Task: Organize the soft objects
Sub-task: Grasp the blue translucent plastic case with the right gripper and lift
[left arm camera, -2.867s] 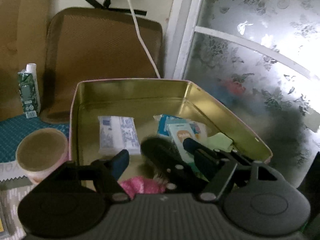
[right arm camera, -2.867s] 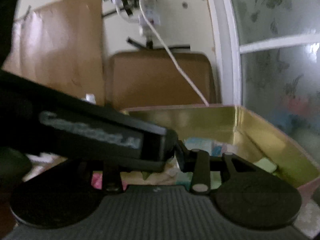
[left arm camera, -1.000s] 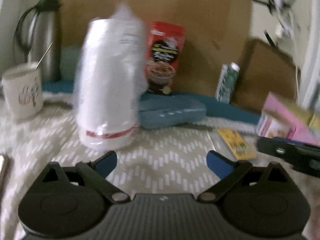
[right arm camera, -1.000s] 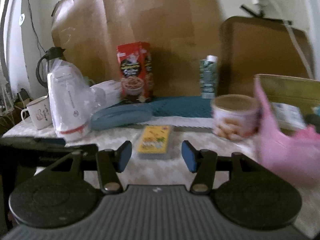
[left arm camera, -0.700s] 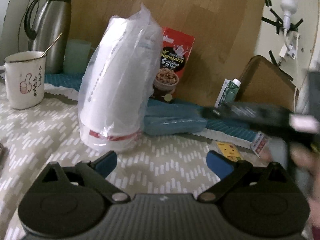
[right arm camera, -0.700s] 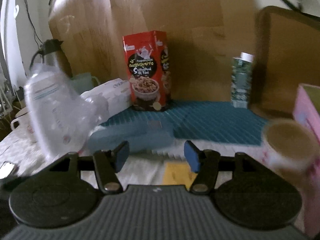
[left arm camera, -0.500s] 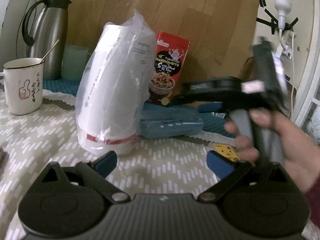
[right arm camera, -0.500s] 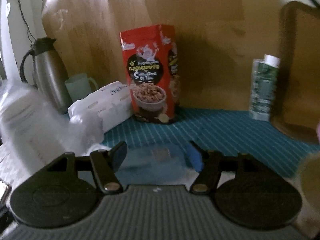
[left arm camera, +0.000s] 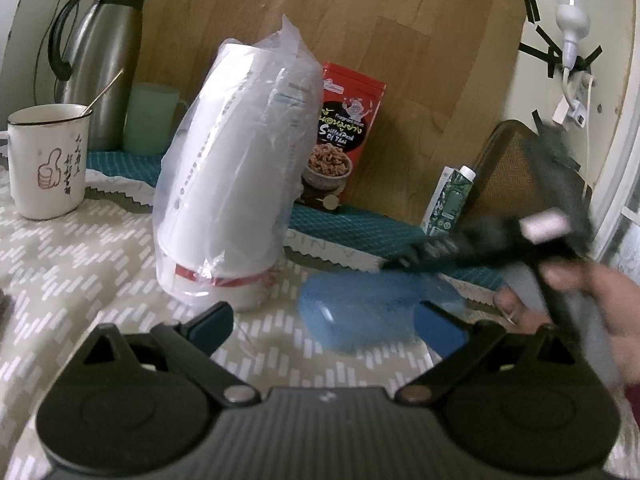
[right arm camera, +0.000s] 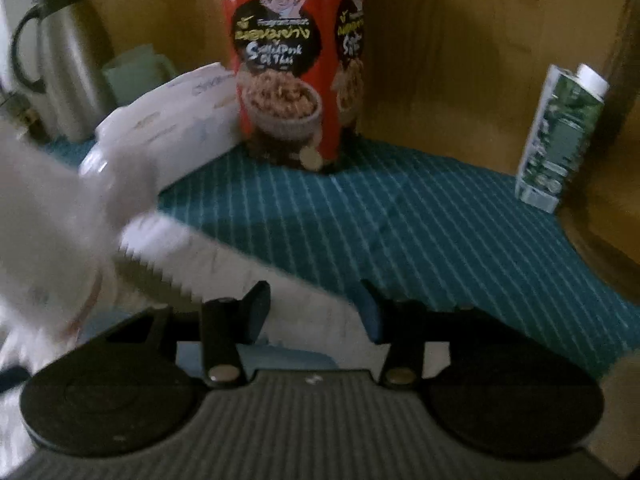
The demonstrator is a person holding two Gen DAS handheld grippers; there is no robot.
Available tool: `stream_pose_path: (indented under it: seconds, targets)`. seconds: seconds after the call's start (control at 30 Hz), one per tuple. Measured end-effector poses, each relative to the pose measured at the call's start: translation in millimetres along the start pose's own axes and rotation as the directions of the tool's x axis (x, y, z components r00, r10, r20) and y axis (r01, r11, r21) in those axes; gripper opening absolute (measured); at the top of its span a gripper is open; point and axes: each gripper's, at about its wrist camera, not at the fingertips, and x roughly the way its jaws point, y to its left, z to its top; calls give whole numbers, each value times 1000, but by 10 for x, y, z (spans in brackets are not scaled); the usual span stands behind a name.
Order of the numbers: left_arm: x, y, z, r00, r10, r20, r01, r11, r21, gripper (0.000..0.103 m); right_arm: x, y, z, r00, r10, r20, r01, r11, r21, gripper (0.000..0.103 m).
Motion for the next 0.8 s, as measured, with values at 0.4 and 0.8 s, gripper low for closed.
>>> stream_pose_path:
  seconds: [0.4,0.8]
  targets:
    - [-69,136,12,999,19,30,-17,997,-75,102,-637,210,-718,988,152,12,-148,974,-172,61]
    - [-53,124,15,999,23,27,-20,997,-78,102,-901,538,-875,973,78,216,5,933,-359,84]
